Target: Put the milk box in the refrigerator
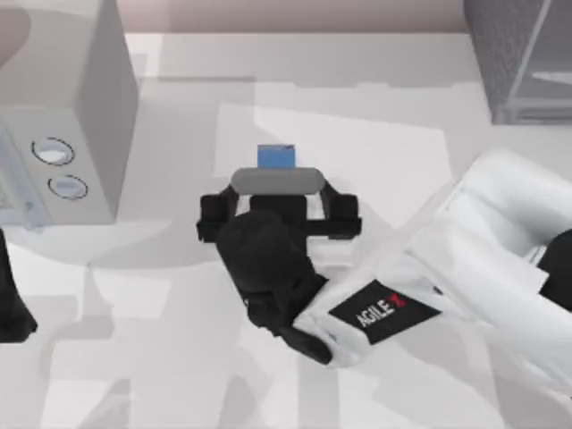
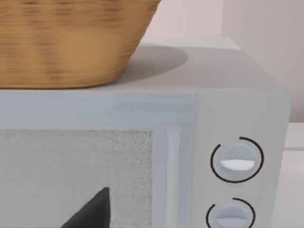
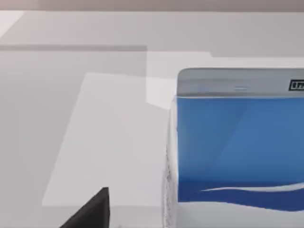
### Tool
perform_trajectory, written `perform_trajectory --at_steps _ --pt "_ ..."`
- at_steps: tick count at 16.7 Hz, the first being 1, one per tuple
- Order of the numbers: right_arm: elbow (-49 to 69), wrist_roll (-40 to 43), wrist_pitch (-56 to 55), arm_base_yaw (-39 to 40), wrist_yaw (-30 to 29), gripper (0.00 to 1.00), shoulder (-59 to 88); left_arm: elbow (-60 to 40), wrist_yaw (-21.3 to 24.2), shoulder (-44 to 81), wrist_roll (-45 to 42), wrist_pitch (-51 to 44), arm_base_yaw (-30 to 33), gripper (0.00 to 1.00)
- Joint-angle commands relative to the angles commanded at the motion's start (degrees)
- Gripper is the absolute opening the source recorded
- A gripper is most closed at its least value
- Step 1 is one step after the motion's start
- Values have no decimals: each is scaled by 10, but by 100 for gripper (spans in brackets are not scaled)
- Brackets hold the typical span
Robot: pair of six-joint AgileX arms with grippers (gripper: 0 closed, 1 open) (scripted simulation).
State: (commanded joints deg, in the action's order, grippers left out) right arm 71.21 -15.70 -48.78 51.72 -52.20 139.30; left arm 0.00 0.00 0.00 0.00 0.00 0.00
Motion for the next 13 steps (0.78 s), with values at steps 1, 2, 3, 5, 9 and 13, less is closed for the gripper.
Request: perform_trajectory --at_steps 1,2,3,5,9,13 --pt "3 0 -2 2 -2 100 5 0 0 0 0 0 0 100" --pt "3 0 -2 2 -2 100 5 0 0 0 0 0 0 100" --pt "3 0 -2 2 -2 100 5 0 0 0 0 0 0 100" --pt "3 0 -2 2 -2 100 5 0 0 0 0 0 0 100" --pt "20 4 2 -9 8 100 15 0 0 0 0 0 0 100" --pt "76 18 13 -35 32 100 50 0 0 0 0 0 0 100"
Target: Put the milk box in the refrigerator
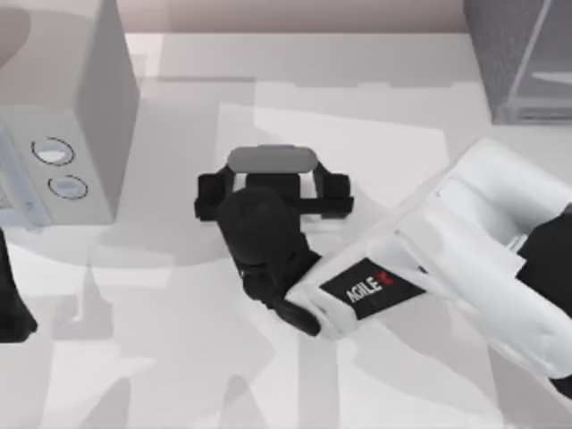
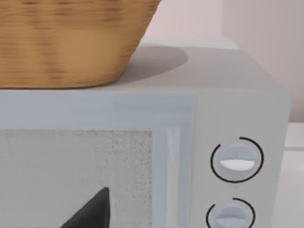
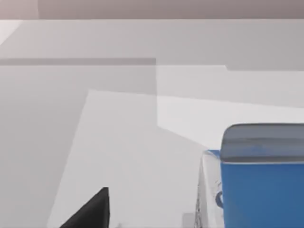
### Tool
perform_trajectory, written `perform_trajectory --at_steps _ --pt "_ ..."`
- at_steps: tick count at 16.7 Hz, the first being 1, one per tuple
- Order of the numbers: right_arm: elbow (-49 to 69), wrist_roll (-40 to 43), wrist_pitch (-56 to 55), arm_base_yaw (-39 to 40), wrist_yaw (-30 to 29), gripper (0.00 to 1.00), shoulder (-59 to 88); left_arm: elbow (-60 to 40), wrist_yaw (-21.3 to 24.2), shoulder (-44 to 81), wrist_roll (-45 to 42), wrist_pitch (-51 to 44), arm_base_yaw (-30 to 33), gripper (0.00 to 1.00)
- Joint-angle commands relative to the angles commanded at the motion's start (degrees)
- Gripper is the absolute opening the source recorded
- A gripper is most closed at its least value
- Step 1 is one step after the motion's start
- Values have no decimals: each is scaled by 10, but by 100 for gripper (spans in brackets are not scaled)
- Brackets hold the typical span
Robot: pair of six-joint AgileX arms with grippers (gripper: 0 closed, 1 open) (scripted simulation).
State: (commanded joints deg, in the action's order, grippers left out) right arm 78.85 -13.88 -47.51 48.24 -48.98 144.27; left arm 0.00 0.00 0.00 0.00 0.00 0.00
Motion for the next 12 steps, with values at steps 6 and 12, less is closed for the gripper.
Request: perform_trajectory --at_steps 6,12 --pt "26 6 5 -12 11 100 16 0 0 0 0 0 0 100" --pt "26 6 5 -12 11 55 16 0 0 0 0 0 0 100"
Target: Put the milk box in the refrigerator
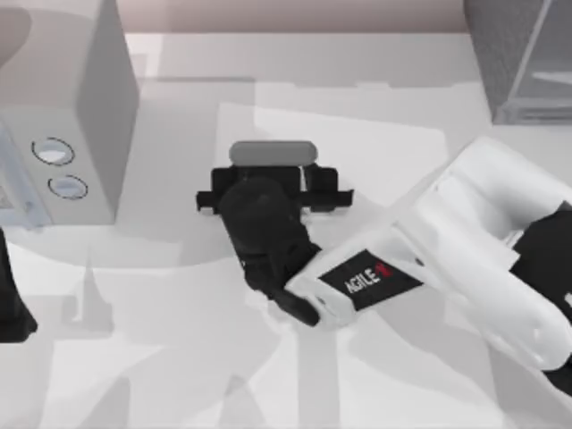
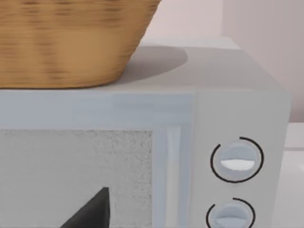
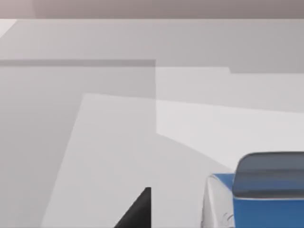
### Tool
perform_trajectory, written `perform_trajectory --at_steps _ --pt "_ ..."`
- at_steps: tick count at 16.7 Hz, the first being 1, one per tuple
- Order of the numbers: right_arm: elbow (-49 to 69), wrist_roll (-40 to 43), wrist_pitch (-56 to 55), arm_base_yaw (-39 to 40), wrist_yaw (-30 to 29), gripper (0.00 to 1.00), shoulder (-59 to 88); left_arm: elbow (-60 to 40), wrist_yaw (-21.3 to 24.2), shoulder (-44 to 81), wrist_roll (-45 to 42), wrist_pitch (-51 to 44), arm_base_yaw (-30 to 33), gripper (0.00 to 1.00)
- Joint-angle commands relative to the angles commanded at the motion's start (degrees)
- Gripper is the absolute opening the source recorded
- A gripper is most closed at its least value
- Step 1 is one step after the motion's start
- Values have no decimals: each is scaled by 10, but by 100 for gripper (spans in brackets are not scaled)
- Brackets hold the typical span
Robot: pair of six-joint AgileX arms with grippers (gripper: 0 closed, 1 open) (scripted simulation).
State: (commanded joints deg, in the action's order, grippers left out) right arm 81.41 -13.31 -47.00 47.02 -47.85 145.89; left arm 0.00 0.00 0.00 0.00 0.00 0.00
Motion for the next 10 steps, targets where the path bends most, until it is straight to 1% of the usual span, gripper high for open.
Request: perform_trajectory --at_steps 7,8,10 --pt "0 0 0 0 0 2 0 0 0 0 0 0 0 100" --pt "0 0 0 0 0 0 0 0 0 0 0 0 0 100" --pt "0 0 0 0 0 0 0 0 0 0 0 0 0 100"
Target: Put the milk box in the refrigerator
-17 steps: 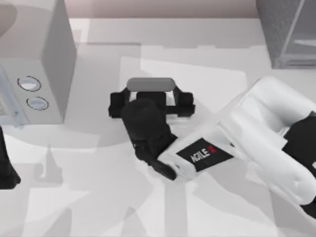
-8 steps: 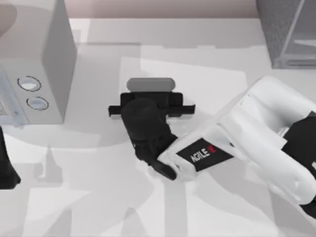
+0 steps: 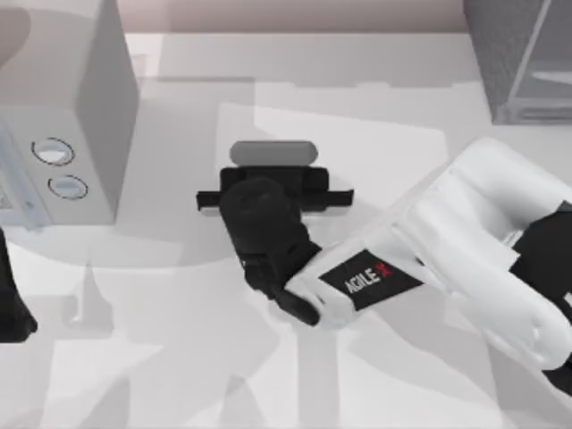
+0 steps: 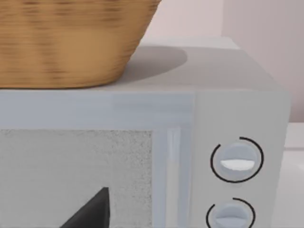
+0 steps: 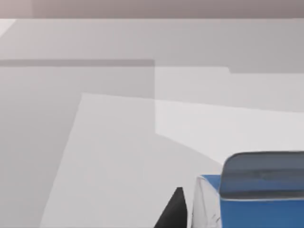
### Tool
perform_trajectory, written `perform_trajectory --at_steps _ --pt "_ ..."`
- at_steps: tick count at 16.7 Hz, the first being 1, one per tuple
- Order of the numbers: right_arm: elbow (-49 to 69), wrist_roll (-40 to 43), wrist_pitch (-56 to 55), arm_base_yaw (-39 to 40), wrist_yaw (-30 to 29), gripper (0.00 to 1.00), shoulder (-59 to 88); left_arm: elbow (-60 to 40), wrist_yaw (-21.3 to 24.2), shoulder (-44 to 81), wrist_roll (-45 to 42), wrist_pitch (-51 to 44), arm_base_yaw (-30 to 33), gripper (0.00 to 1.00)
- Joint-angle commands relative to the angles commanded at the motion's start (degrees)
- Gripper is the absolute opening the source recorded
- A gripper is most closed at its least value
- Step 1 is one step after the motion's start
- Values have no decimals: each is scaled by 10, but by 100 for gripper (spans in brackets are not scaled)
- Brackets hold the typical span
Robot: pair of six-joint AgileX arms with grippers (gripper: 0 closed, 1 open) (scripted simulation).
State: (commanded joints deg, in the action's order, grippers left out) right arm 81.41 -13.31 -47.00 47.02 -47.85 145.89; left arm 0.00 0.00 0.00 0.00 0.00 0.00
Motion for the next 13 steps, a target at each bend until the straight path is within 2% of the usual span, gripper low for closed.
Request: perform_trajectory --at_steps 8,13 --pt "1 -1 8 2 0 0 -9 0 0 0 0 0 0 100" --pt "14 -3 107 0 0 0 -91 0 0 0 0 0 0 100"
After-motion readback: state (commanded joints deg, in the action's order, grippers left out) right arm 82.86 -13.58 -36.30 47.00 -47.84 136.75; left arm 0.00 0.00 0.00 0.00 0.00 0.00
